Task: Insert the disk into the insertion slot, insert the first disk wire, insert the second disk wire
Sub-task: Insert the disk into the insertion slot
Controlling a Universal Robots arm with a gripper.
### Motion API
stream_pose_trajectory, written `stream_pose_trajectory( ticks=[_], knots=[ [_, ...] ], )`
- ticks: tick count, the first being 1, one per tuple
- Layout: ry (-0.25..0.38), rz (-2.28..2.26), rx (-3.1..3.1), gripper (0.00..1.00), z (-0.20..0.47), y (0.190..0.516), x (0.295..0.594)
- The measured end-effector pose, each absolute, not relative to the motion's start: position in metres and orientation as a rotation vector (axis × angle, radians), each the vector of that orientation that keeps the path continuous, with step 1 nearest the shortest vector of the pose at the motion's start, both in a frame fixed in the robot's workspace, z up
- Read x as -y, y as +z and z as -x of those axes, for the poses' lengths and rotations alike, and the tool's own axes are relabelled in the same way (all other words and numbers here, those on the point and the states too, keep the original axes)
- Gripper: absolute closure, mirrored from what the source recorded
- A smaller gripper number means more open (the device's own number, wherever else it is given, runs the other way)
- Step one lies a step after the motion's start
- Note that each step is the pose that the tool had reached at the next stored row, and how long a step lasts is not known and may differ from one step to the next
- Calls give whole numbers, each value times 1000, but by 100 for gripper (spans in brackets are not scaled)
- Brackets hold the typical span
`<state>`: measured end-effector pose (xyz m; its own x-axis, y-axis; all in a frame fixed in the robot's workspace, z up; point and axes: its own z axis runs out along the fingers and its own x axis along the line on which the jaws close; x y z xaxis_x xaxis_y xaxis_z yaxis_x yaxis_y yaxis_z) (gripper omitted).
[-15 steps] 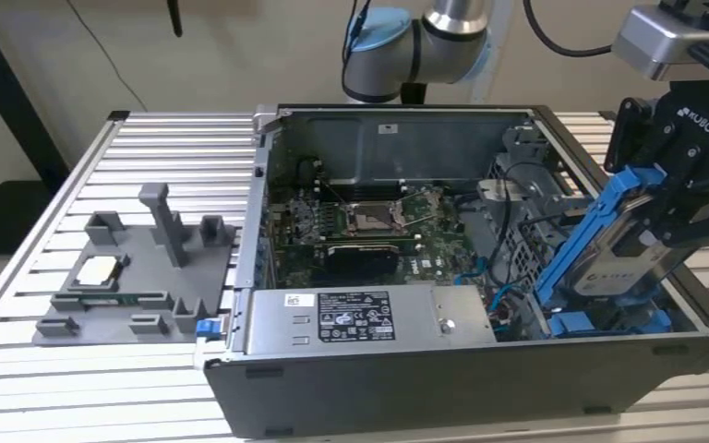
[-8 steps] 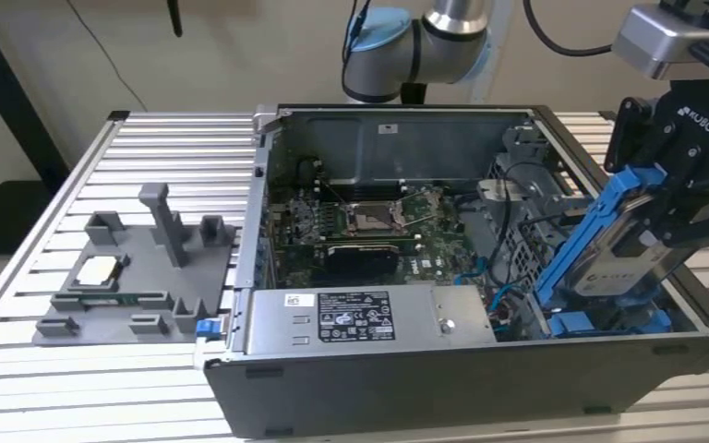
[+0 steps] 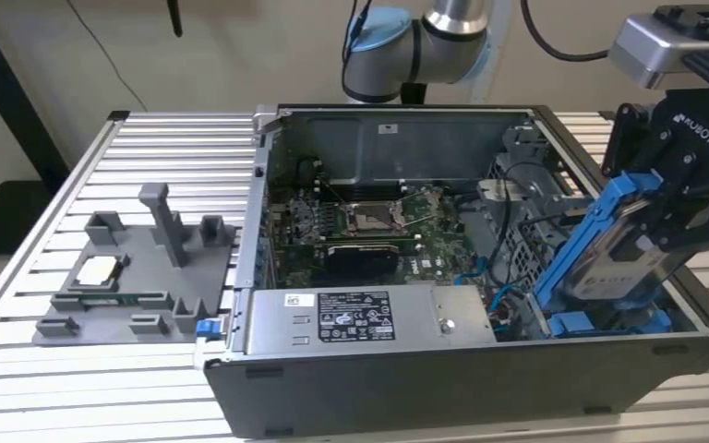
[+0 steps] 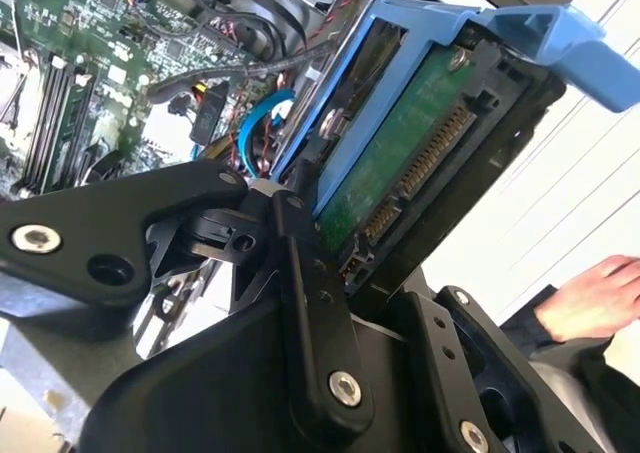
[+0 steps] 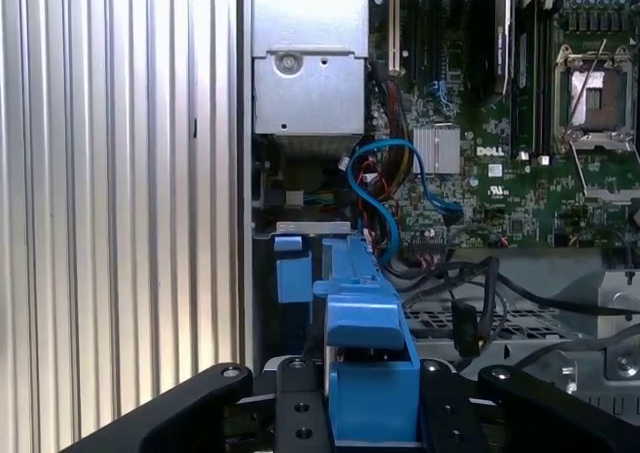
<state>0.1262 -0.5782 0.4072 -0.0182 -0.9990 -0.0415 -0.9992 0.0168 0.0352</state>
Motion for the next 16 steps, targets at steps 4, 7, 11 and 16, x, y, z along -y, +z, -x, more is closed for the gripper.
stream_pose_trajectory(
  ticks=[4, 7, 11, 16],
  knots=[
    [85, 2198, -2236, 67, -126, 400, 578],
    [85, 2198, -2236, 67, -126, 395, 578],
    [85, 2198, -2236, 67, -126, 388, 578],
    [85, 2198, -2236, 67, -126, 380, 578]
  ],
)
